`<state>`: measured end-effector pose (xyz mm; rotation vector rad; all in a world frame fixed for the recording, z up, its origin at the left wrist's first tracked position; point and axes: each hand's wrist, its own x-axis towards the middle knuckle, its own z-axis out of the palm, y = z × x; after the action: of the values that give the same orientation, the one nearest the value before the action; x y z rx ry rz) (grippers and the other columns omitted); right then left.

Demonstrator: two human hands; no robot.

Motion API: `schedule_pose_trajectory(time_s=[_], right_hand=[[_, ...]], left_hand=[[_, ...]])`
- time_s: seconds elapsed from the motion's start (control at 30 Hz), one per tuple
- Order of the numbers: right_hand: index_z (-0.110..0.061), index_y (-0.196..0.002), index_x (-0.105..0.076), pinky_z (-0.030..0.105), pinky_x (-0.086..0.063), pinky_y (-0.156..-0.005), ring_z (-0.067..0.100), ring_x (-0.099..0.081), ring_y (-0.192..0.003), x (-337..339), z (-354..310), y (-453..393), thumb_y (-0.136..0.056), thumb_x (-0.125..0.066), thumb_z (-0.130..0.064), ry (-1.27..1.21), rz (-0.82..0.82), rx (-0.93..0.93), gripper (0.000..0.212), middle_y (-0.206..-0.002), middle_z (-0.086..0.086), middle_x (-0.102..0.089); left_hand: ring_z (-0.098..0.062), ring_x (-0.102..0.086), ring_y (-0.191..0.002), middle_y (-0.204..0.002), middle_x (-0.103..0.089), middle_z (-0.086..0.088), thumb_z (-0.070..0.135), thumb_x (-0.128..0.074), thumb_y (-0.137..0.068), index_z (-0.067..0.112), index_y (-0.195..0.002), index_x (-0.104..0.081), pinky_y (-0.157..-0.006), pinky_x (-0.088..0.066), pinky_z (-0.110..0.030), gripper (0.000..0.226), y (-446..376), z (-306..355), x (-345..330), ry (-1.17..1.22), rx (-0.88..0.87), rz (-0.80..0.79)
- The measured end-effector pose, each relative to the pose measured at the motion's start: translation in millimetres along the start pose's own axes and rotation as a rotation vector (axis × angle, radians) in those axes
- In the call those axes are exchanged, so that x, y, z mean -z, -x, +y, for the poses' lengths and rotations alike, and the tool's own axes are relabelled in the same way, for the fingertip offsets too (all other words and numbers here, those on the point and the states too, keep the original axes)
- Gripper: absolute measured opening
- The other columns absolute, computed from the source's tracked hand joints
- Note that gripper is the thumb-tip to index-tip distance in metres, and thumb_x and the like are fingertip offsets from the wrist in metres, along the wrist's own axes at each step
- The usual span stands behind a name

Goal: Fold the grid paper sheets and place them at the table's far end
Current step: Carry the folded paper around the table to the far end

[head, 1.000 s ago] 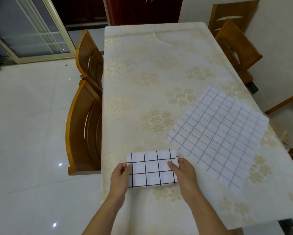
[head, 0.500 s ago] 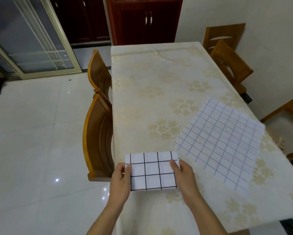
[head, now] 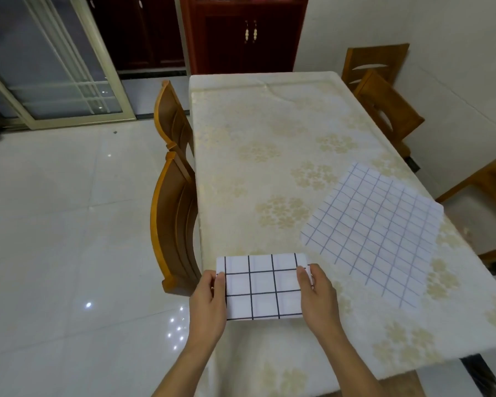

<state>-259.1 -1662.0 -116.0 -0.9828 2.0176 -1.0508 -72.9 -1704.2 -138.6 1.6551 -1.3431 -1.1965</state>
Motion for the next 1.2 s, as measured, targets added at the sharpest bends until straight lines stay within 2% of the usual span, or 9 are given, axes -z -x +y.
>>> schedule_pose_trajectory(time_s=[0.1, 0.23, 0.3, 0.37, 0.53, 0.63, 0.9, 1.1, 1.2], right_hand=[[-0.014, -0.081, -0.048, 0.024, -0.033, -0.055, 0.023, -0.041, -0.058, 5, 0, 0, -0.101, -0.043, -0.039, 0.031, -0.033, 0.05, 0.032, -0.065, 0.009, -0.044], [0.0, -0.093, -0.053, 0.044, -0.046, -0.065, 0.034, -0.054, -0.069, 6, -1, 6, -0.1, -0.044, -0.041, 0.026, -0.122, 0.118, 0.043, -0.078, 0.021, -0.056], [-0.005, -0.084, -0.048, 0.031, -0.035, -0.055, 0.019, -0.042, -0.059, 2, 1, 12, -0.098, -0.042, -0.045, 0.034, -0.179, 0.168, 0.043, -0.067, 0.007, -0.046], [-0.011, -0.08, -0.047, 0.022, -0.03, -0.052, 0.013, -0.039, -0.058, -7, 2, 18, -0.102, -0.045, -0.035, 0.042, -0.236, 0.198, 0.033, -0.066, -0.002, -0.045], [-0.014, -0.089, -0.056, 0.012, -0.041, -0.058, 0.008, -0.056, -0.069, -33, -5, 38, -0.103, -0.047, -0.027, 0.075, -0.386, 0.297, 0.02, -0.077, -0.004, -0.061], [-0.013, -0.092, -0.056, 0.007, -0.042, -0.057, 0.004, -0.056, -0.07, -55, -16, 56, -0.103, -0.048, -0.024, 0.082, -0.493, 0.343, 0.018, -0.079, -0.007, -0.06], [-0.016, -0.084, -0.052, 0.015, -0.041, -0.054, 0.02, -0.055, -0.064, -118, -42, 112, -0.102, -0.047, -0.032, 0.084, -0.698, 0.453, 0.025, -0.078, 0.011, -0.061], [-0.024, -0.084, -0.053, 0.021, -0.047, -0.057, 0.013, -0.057, -0.067, -167, -61, 150, -0.102, -0.048, -0.029, 0.119, -0.739, 0.533, 0.019, -0.074, 0.0, -0.06], [-0.024, -0.078, -0.048, 0.019, -0.039, -0.055, 0.004, -0.048, -0.057, -197, -71, 170, -0.102, -0.047, -0.03, 0.137, -0.741, 0.54, 0.025, -0.064, -0.005, -0.05]], left_hand=[[-0.005, -0.059, -0.076, -0.082, -0.064, -0.001, 0.027, -0.045, -0.103, 0.018, -0.088, -0.056, -0.061, -0.047, -0.013, 0.021, 14, 1, 1, 0.016, -0.004, 0.078], [-0.013, -0.064, -0.079, -0.082, -0.066, 0.002, 0.03, -0.047, -0.102, 0.02, -0.087, -0.057, -0.066, -0.052, -0.026, 0.021, 41, -3, 6, 0.006, 0.051, 0.189], [-0.012, -0.064, -0.079, -0.081, -0.066, 0.003, 0.031, -0.048, -0.101, 0.023, -0.086, -0.056, -0.065, -0.051, -0.022, 0.02, 57, -6, 11, 0.01, 0.079, 0.253], [-0.011, -0.064, -0.079, -0.082, -0.065, 0.005, 0.032, -0.048, -0.101, 0.024, -0.086, -0.055, -0.065, -0.048, -0.017, 0.018, 73, -10, 19, 0.012, 0.107, 0.319], [-0.01, -0.065, -0.082, -0.086, -0.065, 0.007, 0.031, -0.048, -0.101, 0.024, -0.091, -0.055, -0.061, -0.047, -0.013, 0.014, 112, -25, 44, 0.044, 0.188, 0.488], [-0.009, -0.062, -0.073, -0.08, -0.064, 0.001, 0.028, -0.048, -0.101, 0.017, -0.088, -0.057, -0.057, -0.046, -0.011, 0.019, 136, -35, 67, 0.081, 0.217, 0.596], [-0.003, -0.047, -0.055, -0.067, -0.057, 0.001, 0.027, -0.05, -0.101, 0.014, -0.078, -0.056, -0.051, -0.038, -0.012, 0.027, 184, -69, 129, 0.179, 0.293, 0.83], [0.001, -0.046, -0.052, -0.064, -0.054, 0.004, 0.023, -0.051, -0.101, 0.012, -0.077, -0.056, -0.05, -0.037, -0.011, 0.027, 199, -92, 179, 0.214, 0.307, 0.903], [-0.001, -0.043, -0.051, -0.061, -0.051, 0.005, 0.023, -0.051, -0.101, 0.012, -0.076, -0.056, -0.05, -0.036, -0.013, 0.027, 200, -106, 214, 0.244, 0.301, 0.899]])
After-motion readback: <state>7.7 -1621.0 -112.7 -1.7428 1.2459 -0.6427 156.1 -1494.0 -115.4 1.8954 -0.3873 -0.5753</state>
